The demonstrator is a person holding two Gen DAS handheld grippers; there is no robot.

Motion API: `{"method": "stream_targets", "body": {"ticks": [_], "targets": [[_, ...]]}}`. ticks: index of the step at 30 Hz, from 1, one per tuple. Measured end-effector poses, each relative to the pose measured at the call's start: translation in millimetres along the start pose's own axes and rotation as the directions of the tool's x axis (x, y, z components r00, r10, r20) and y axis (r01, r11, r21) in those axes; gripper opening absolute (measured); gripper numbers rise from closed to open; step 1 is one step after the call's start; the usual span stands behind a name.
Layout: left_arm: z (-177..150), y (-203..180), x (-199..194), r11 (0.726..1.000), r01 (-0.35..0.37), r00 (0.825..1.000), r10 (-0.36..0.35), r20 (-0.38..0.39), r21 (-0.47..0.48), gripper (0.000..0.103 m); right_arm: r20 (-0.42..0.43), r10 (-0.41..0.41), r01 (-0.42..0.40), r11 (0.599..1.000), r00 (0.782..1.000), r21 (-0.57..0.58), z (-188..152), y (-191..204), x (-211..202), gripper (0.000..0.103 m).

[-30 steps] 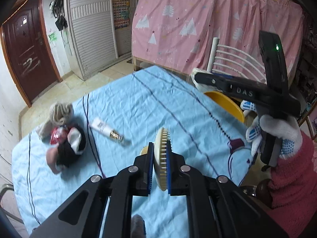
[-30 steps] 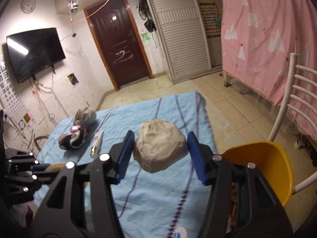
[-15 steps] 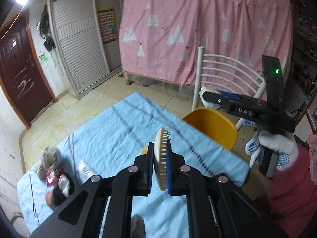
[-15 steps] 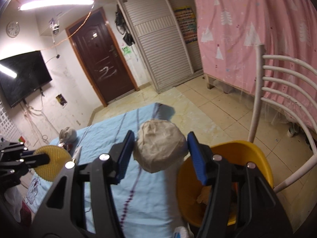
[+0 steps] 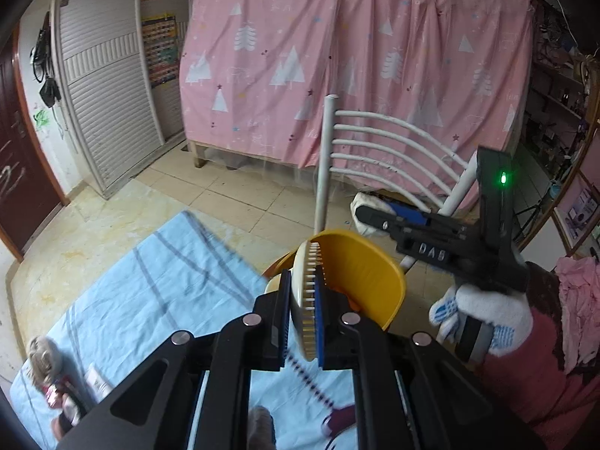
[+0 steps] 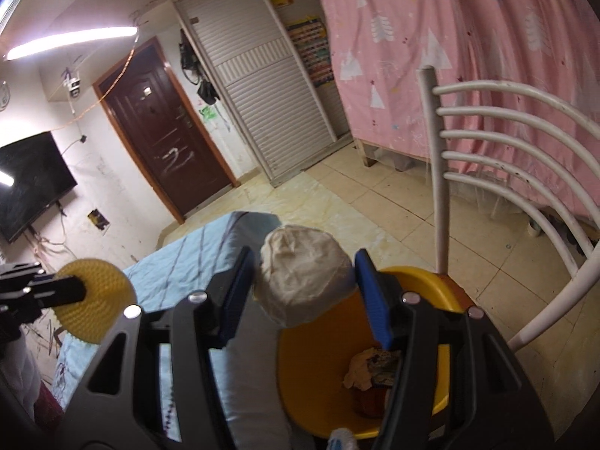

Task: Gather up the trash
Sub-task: 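Carry the brush and knit ball to the yellow bin and open both tools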

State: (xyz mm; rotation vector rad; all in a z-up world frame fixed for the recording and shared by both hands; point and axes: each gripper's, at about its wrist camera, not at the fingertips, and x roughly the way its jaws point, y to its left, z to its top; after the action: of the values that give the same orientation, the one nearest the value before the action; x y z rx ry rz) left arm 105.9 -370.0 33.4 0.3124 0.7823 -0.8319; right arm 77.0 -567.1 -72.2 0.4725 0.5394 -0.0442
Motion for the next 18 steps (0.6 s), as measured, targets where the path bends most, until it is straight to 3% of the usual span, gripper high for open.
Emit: {"method": "stream_targets", "body": {"ticks": [9,13,18], "targets": [[33,-22,55,0.997,0.032,0.999,-0.033,-0.013,-0.065,0.001,-0.027,-0.034,0.037,0.996,0.999,0.081,-9,-36,15,0.054],[41,-25,74,0.994,0.051,0.998,-0.053,-0.022,-0.098,0.002,-0.014,-0.044,0.045,0.995,0.999,0.089,-10,-44,14,0.067],[44,-23,93,0.989,0.051,0.997,-0.058,-0.049,-0.141,0.003,-0.006,-0.050,0.051,0.994,0.999,0.099,-9,-47,12,0.067]]}}
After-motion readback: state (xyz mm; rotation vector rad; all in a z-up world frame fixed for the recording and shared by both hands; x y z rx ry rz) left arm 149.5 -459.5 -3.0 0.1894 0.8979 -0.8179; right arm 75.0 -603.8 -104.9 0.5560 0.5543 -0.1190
